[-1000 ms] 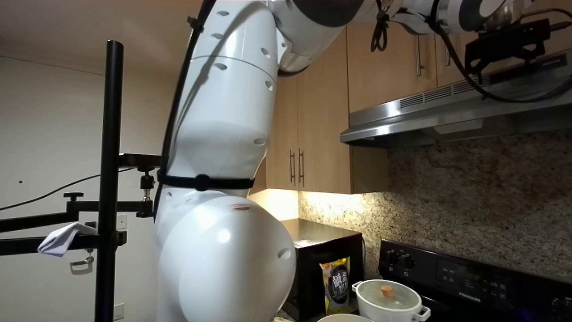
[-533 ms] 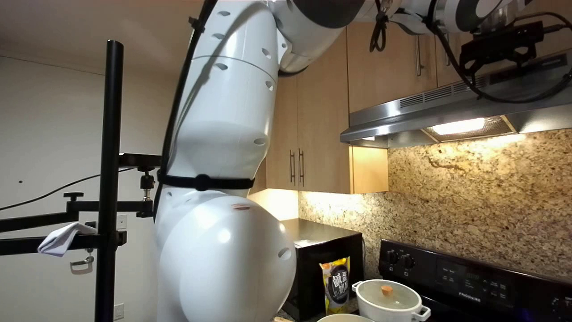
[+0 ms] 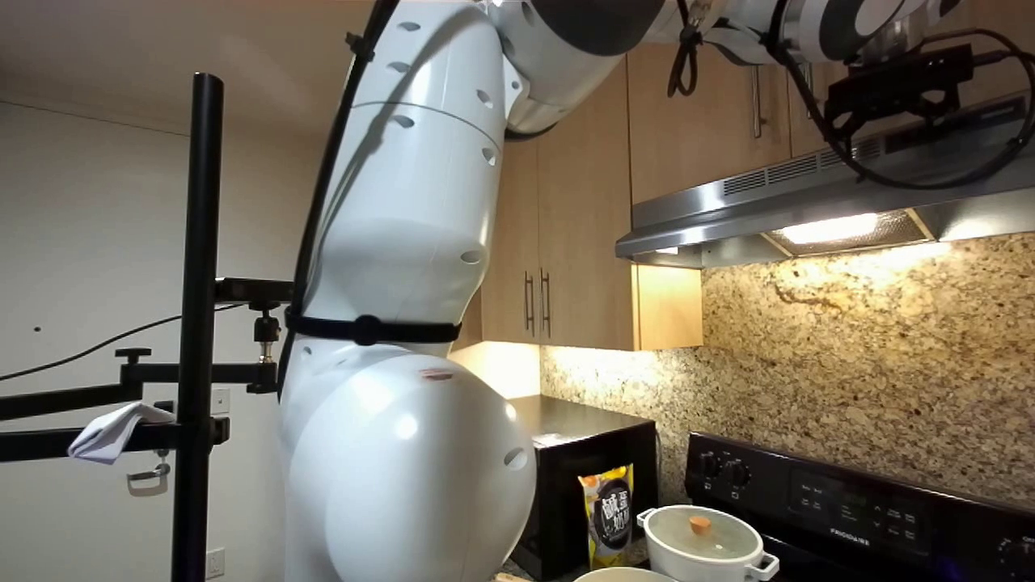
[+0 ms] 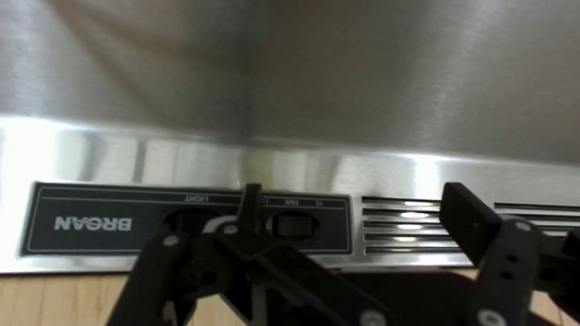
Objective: Turn the light of the hood off and then back on
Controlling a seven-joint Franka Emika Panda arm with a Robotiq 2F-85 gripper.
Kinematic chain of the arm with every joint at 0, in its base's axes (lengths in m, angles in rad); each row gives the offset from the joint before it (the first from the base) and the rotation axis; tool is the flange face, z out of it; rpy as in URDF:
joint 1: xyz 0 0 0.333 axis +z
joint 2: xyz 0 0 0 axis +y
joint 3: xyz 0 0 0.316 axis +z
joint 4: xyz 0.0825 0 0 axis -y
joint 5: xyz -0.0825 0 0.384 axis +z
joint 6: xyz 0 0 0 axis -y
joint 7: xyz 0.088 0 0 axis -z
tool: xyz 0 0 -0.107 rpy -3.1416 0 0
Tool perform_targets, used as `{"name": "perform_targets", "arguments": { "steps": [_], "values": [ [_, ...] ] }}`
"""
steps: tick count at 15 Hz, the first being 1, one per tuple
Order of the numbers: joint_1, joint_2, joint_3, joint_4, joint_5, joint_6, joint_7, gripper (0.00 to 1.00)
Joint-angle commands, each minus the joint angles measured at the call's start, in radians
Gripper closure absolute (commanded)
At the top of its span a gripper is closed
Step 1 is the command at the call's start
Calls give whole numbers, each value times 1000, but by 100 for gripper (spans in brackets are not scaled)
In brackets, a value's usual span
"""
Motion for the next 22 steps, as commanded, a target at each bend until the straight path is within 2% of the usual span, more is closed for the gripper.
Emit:
{"name": "perform_targets", "arguments": {
  "steps": [1,12,18,22],
  "values": [
    [-6,-3,3,10,17,-10,-40,0],
    [10,-98,-15,-87,-70,39,10,0],
    [11,-197,-11,-231,-181,69,65,0],
    [8,-283,5,-344,-272,165,141,0]
  ]
}}
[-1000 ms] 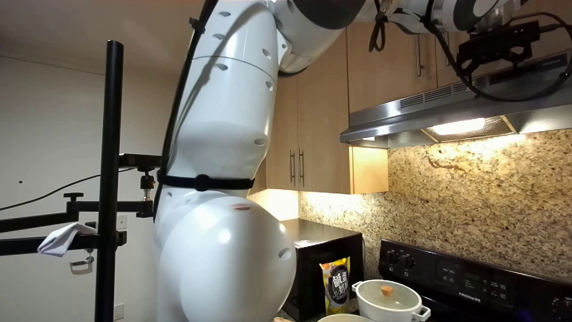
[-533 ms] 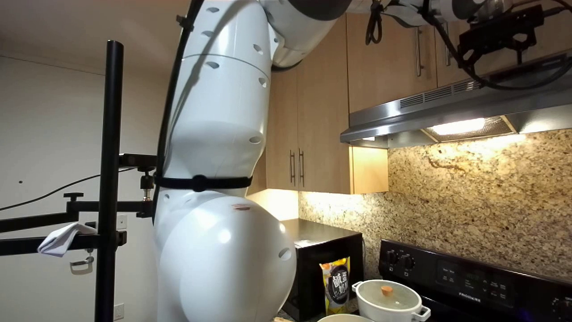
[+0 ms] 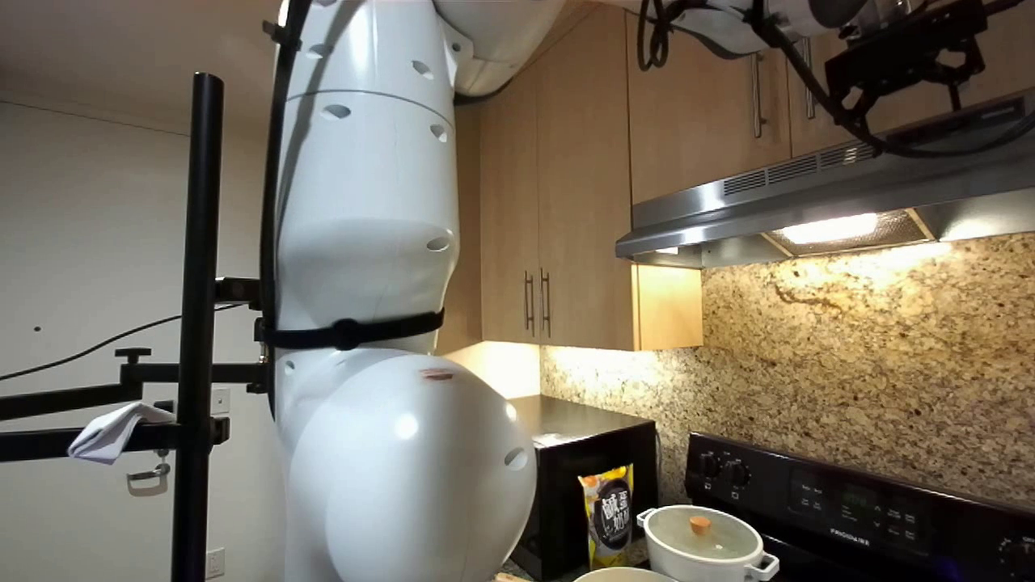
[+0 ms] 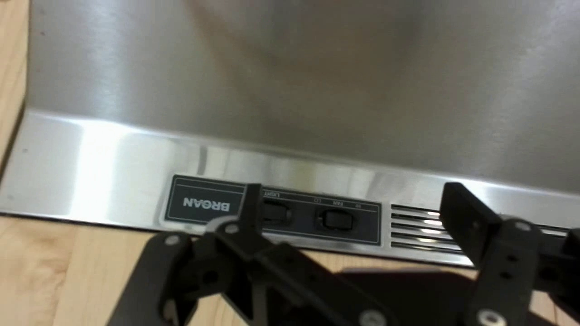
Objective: Turn the light of the hood off and then back on
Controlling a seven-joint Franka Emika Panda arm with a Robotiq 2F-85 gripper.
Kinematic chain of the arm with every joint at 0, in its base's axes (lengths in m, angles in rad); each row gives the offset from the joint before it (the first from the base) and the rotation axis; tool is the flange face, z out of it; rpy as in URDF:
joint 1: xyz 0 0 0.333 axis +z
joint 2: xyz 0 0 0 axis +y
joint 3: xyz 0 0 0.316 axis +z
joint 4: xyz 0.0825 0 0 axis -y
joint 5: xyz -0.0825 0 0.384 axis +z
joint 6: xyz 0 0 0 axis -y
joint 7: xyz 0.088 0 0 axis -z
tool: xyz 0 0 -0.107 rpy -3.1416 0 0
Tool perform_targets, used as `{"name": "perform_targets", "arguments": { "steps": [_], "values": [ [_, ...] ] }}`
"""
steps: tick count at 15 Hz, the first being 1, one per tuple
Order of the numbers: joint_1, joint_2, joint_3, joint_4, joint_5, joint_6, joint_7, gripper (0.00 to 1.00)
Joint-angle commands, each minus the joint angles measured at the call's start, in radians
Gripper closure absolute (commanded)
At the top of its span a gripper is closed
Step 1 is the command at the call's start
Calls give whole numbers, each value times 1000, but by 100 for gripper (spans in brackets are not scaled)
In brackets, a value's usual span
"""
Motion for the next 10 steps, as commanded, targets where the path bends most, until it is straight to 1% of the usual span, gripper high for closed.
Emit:
{"name": "perform_targets", "arguments": {
  "steps": [1,2,4,8,10],
  "values": [
    [2,-124,21,-153,-105,99,93,0],
    [-3,-146,28,-176,-140,112,125,0],
    [-15,-193,42,-218,-205,91,193,0],
    [-27,-293,60,-310,-309,22,314,0],
    [-23,-337,63,-347,-324,-33,354,0]
  ]
}}
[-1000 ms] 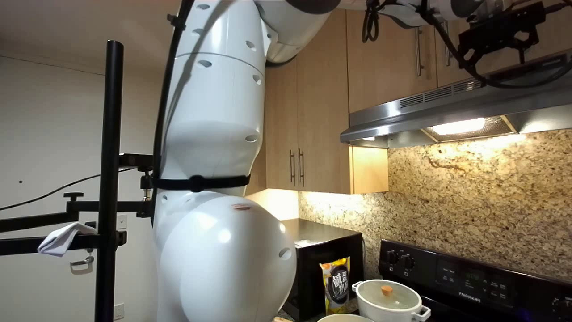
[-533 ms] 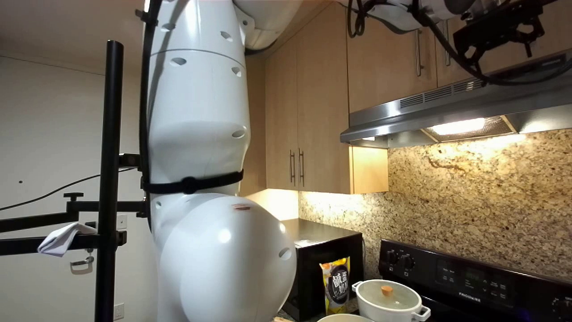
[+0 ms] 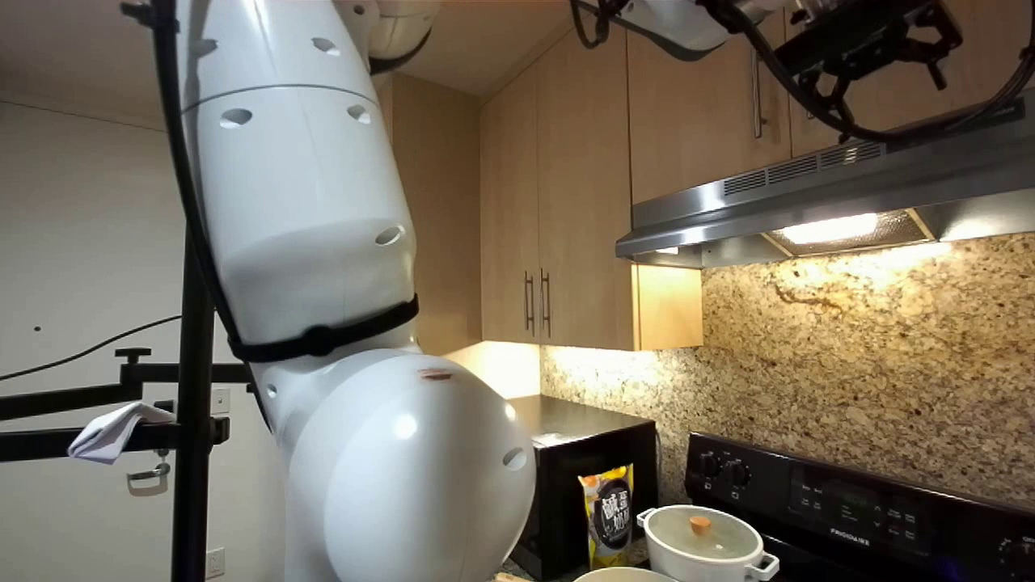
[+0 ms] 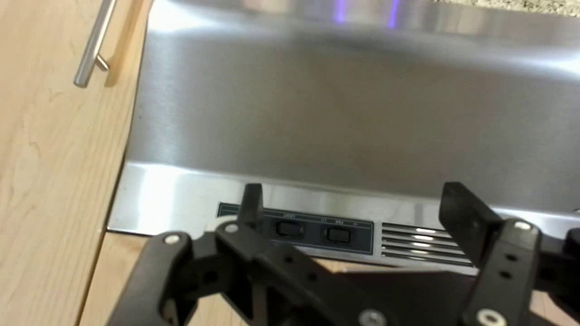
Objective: Turn the light of the hood off and then back on
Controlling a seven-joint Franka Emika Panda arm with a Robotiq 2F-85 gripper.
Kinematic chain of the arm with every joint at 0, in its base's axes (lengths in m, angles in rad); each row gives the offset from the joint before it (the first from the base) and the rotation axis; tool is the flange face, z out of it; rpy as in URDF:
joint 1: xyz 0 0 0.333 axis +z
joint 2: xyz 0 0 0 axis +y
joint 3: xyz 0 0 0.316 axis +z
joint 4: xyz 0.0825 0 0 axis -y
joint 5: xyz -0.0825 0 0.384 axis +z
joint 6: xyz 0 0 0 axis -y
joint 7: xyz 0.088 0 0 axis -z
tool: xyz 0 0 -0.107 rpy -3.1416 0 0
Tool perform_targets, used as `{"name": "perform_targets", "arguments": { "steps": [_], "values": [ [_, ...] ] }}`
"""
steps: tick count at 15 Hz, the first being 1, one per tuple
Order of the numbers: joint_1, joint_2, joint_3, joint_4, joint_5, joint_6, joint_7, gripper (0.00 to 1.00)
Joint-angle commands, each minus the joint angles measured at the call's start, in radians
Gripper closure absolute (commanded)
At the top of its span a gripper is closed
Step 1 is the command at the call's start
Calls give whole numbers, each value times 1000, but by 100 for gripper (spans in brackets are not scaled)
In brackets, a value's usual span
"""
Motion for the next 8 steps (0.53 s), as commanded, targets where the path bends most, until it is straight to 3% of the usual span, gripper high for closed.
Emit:
{"name": "perform_targets", "arguments": {
  "steps": [1,8],
  "values": [
    [-19,-115,28,-113,-57,-83,95,0],
    [-29,-262,74,-266,-100,-275,223,0]
  ]
}}
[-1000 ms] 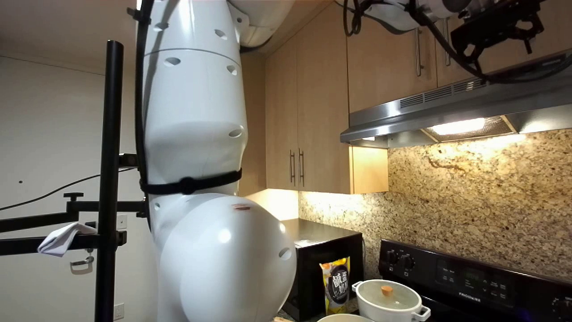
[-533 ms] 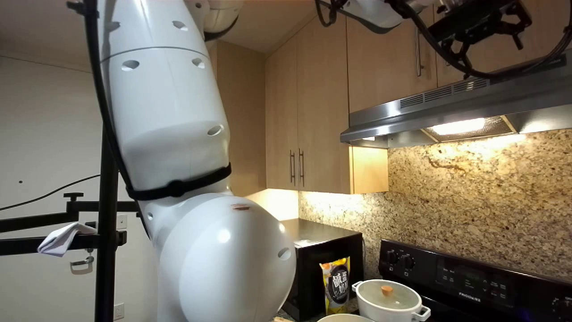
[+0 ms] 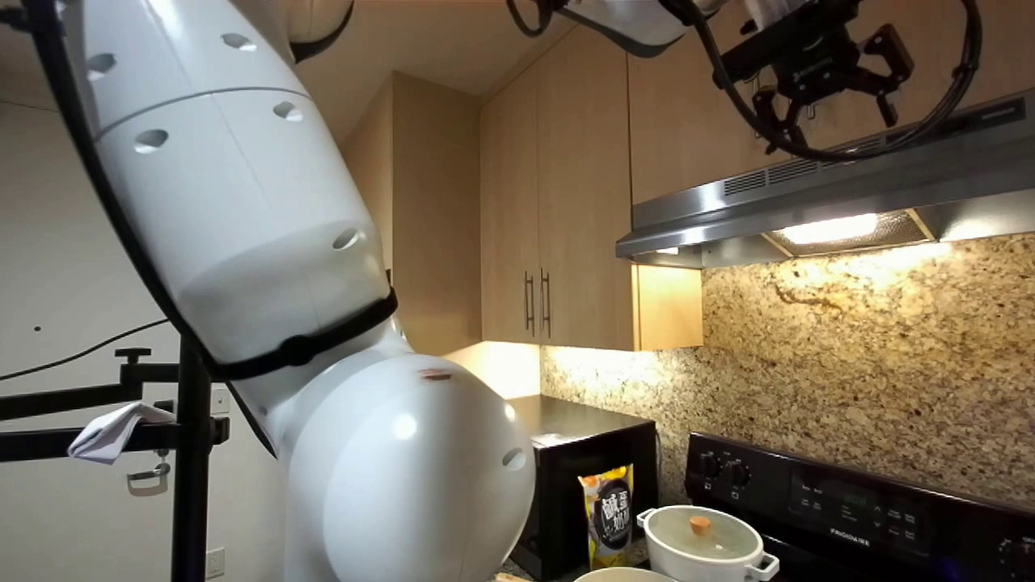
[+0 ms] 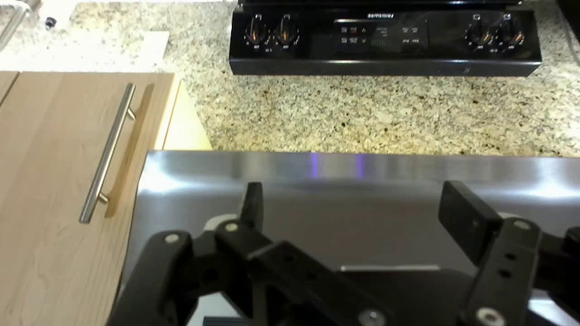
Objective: Turn the light of the hood off and then back on
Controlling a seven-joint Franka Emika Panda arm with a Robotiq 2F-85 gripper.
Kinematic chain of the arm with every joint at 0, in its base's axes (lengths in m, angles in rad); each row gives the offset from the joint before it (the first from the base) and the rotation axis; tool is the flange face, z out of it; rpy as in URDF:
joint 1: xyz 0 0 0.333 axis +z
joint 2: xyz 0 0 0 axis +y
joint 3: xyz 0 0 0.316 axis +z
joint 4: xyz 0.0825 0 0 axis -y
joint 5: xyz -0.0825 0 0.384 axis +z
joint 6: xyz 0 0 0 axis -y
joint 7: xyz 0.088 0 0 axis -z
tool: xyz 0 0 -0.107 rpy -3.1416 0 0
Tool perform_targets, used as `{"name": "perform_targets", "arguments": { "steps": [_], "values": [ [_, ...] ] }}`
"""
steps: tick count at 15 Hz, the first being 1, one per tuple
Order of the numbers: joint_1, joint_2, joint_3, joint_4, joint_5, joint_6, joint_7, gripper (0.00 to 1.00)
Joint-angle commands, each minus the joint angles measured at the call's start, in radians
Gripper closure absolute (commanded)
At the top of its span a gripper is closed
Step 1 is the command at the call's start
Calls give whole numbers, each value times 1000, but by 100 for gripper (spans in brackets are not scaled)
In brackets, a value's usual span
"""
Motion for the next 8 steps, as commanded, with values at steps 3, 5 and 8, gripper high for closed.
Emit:
{"name": "perform_targets", "arguments": {
  "steps": [3,5,8],
  "values": [
    [-33,-118,52,-164,-64,-146,97,0],
    [-26,-135,48,-204,-57,-189,96,0],
    [-15,-142,38,-259,-39,-230,82,0]
  ]
}}
